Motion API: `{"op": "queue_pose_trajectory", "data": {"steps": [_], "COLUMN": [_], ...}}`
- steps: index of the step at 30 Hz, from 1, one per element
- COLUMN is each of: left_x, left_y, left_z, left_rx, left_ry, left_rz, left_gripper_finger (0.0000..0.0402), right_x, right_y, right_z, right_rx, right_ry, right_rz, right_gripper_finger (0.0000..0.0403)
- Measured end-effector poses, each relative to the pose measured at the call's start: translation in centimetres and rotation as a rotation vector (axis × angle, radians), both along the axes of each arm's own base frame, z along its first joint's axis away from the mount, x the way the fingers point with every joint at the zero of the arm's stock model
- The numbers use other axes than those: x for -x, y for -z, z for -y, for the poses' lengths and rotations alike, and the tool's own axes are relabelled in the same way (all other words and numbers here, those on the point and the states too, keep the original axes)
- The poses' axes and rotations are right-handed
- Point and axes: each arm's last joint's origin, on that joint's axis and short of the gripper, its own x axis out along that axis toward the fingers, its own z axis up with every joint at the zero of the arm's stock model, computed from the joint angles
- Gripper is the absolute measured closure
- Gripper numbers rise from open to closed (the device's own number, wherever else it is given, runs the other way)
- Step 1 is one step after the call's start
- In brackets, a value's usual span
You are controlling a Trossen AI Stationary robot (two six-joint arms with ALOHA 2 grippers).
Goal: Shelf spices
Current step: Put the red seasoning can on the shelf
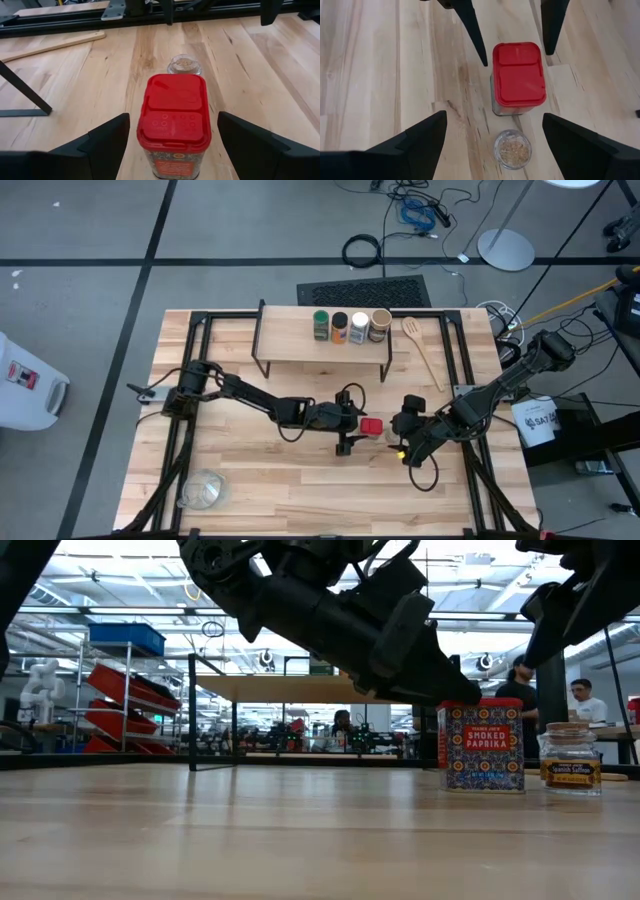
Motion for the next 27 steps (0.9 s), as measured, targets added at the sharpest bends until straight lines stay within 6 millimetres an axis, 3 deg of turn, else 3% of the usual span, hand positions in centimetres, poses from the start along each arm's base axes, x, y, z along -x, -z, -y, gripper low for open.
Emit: {"op": "queue_pose_trajectory", "data": {"steps": [13, 21, 27], "left_x": [-0.1, -0.3, -0.5], "left_y": [0.1, 1.2, 0.8], "left_z": [-1.0, -0.9, -0.9], "left_rx": [0.007, 0.028, 0.032], "left_ry": [-0.007, 0.042, 0.043], "left_rz": [-0.005, -0.024, 0.016], "left_gripper_finger": [0.009, 0.009, 0.009], "right_x": [-0.2, -0.2, -0.2], "right_y": [-0.1, -0.1, -0.1], "right_z": [-0.1, -0.1, -0.1], "right_rx": [-0.013, -0.014, -0.013], "right_ry": [-0.002, -0.002, -0.004], "right_rz": [0.023, 0.023, 0.023], "right_gripper_finger": [0.0087, 0.0087, 0.0087]}}
